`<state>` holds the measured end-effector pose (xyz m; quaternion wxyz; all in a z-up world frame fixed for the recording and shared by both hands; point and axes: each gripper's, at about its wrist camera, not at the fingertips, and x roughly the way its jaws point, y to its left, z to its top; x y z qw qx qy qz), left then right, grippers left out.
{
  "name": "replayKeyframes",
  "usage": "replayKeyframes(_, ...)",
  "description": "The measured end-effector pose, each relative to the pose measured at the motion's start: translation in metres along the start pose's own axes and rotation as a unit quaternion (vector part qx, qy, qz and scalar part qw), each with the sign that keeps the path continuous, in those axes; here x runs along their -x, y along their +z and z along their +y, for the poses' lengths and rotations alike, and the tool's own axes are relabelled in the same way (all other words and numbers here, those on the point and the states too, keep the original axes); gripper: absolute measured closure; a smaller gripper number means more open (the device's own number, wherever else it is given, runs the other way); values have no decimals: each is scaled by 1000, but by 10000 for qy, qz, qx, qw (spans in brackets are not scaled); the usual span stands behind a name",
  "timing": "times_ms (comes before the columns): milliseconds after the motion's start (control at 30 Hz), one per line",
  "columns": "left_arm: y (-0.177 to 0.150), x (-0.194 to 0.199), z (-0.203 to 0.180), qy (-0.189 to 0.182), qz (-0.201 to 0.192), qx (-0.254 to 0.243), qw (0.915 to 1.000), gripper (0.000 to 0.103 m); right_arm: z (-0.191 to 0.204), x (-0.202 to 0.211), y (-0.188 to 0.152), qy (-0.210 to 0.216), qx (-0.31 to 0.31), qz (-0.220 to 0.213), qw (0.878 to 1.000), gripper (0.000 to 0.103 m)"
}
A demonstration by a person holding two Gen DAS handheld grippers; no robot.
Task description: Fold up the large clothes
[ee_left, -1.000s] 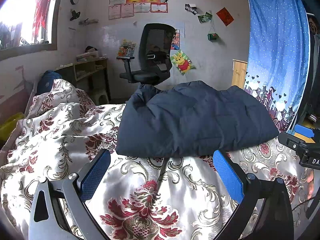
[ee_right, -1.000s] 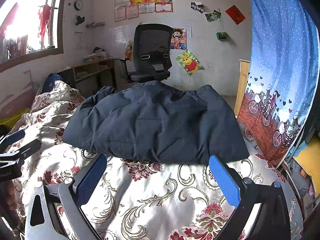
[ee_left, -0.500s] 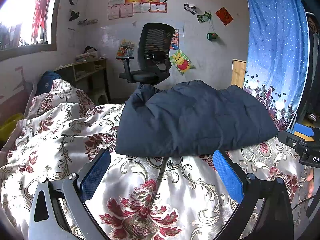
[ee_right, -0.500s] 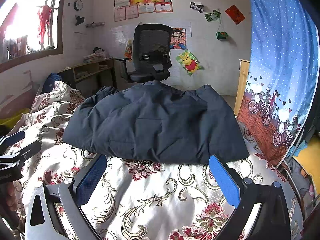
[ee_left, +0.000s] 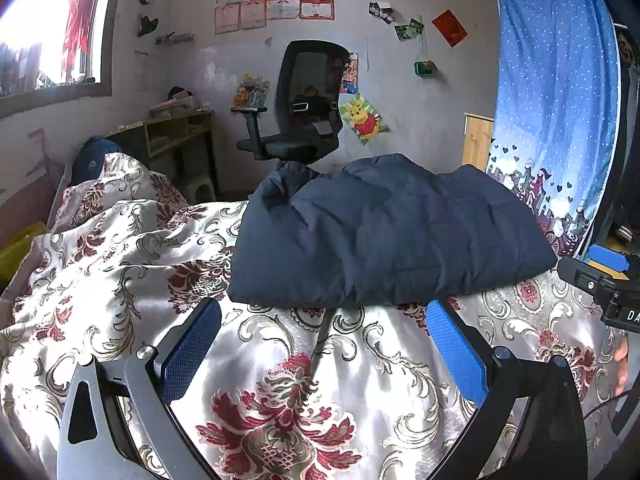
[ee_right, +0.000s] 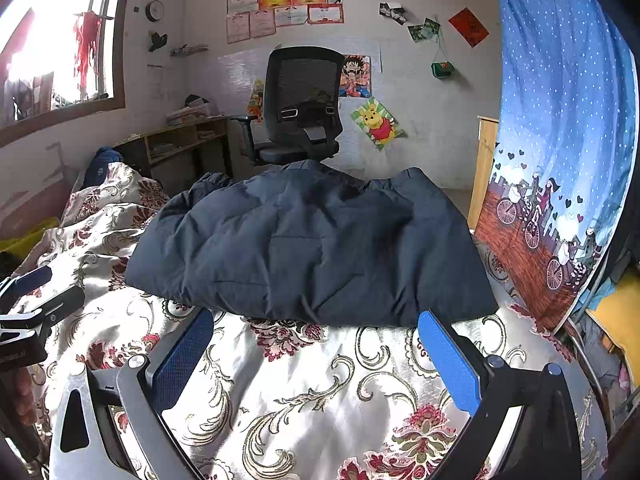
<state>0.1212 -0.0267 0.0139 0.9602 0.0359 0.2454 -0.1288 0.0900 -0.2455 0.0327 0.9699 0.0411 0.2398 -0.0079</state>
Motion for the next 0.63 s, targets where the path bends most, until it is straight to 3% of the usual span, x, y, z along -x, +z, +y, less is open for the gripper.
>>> replayKeyframes(267, -2, -3, 4, 62, 134, 43, 9999, 3, 3, -1, -2, -10, -48, 38, 10000, 0)
replayKeyframes(367, -4, -7, 7, -309, 344, 151, 9988, 3, 3, 0, -3, -7, -53, 47, 10000, 0)
replayKeyframes(633, -6, -10, 5, -205, 470, 111, 9986, 3, 2, -2, -4, -3, -61, 80, 9999, 0)
